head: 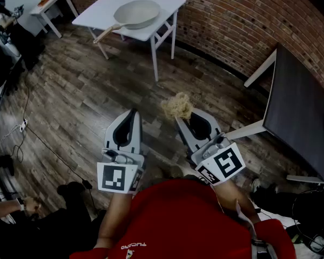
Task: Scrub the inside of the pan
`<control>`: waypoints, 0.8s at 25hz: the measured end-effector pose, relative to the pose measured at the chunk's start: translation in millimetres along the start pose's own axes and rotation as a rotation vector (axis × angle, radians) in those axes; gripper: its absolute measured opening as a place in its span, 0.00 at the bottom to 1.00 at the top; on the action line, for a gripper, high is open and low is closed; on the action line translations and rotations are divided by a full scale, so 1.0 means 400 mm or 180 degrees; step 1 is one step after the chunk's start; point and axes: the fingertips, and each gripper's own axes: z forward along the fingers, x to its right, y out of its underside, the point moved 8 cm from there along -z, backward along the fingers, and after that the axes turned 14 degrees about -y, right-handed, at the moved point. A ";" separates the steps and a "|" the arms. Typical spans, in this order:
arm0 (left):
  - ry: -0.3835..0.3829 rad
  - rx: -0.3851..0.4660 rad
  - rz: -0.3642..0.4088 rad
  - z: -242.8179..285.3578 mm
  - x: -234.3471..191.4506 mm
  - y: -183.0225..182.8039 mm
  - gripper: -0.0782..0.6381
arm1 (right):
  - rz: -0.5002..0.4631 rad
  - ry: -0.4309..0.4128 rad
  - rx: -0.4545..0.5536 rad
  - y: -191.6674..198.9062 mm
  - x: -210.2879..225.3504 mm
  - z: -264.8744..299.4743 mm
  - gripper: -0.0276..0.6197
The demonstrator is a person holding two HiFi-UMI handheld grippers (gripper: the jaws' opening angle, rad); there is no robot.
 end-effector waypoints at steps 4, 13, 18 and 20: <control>-0.0026 -0.0016 0.0015 -0.002 0.000 -0.002 0.13 | 0.0004 -0.0006 0.0001 -0.001 -0.001 -0.001 0.16; -0.0095 -0.0003 0.0033 0.011 0.028 -0.010 0.13 | 0.0035 -0.0028 0.0118 -0.011 0.026 -0.026 0.16; -0.0159 -0.0023 0.0109 0.022 0.039 -0.021 0.13 | 0.0072 -0.0060 0.0175 -0.019 0.050 -0.032 0.16; -0.0164 0.0001 0.0141 0.029 0.043 -0.019 0.13 | 0.0056 -0.0083 0.0183 -0.022 0.060 -0.031 0.16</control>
